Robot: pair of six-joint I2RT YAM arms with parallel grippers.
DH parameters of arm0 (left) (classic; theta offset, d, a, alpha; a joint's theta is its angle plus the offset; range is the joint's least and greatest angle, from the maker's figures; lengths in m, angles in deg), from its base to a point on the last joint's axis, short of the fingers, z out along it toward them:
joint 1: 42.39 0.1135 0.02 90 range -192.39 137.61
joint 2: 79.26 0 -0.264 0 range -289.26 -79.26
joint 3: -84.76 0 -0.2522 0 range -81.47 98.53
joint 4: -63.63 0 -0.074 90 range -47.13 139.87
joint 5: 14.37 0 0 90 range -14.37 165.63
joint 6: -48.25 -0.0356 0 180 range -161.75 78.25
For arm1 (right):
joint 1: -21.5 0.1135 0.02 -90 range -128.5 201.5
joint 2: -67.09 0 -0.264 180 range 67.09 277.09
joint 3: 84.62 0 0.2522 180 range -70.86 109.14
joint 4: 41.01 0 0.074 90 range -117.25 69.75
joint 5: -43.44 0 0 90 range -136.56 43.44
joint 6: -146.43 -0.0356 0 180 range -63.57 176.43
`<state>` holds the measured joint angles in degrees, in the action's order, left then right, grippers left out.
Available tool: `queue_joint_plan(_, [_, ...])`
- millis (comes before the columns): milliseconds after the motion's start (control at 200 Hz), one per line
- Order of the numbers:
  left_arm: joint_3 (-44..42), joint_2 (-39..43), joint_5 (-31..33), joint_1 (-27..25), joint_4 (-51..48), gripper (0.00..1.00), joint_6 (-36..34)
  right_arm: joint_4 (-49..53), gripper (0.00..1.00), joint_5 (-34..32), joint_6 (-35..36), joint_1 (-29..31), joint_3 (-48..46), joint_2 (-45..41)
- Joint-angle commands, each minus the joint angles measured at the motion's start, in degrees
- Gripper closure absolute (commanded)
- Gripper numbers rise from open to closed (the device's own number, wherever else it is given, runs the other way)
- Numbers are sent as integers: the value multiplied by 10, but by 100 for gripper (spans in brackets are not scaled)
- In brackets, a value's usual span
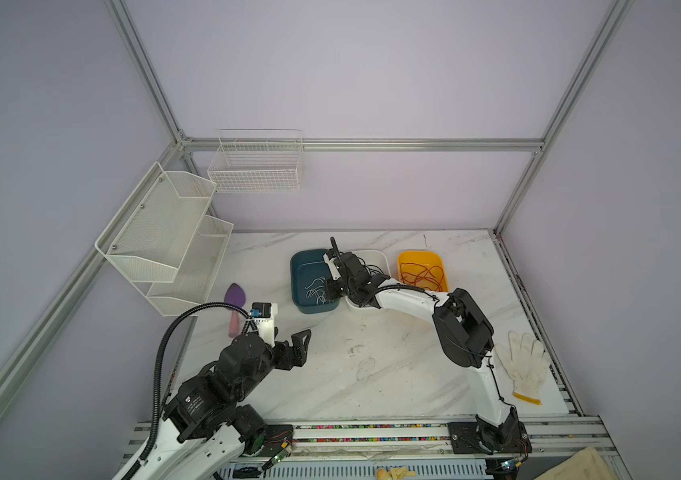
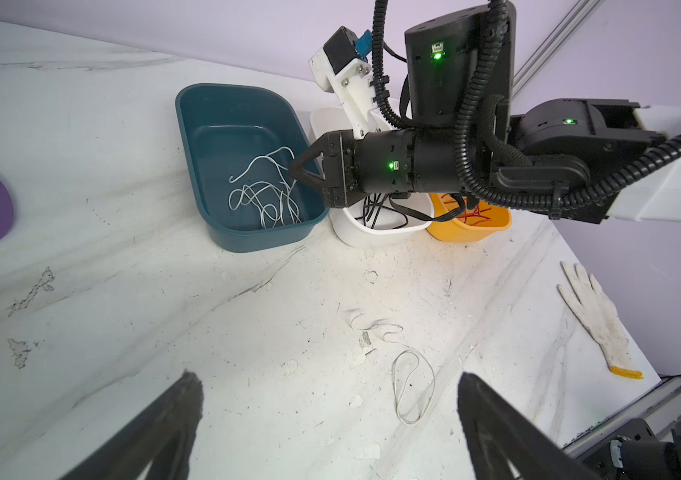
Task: Untangle the cables
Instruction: 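Carry the white wire over the teal bin and open the right gripper, then move the right gripper back down to the remaining white wire on the table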
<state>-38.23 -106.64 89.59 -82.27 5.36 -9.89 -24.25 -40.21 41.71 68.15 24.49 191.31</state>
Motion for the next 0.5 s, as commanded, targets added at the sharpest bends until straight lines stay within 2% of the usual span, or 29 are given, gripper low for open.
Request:
queue_joint_plan(0, [-3, -6, 7, 2, 18, 5, -10, -48, 100, -28, 6, 4, 27, -17])
queue_joint_plan(60, [-2, -9, 7, 3, 16, 5, -10, -45, 100, -20, 4, 1, 40, -1])
queue_joint_plan(90, [-2, -10, 7, 3, 16, 5, -10, -31, 91, -14, -5, 0, 53, 11])
queue_joint_plan(205, [-3, -11, 7, 5, 16, 5, -9, 16, 75, -3, 0, -1, 88, 28])
queue_joint_plan(345, [-4, -14, 7, 5, 16, 5, -10, -36, 57, -25, -2, 0, -2, -59])
queue_joint_plan(495, [-2, -20, 1, 6, 17, 4, -12, -22, 52, -37, 10, 12, -100, -164])
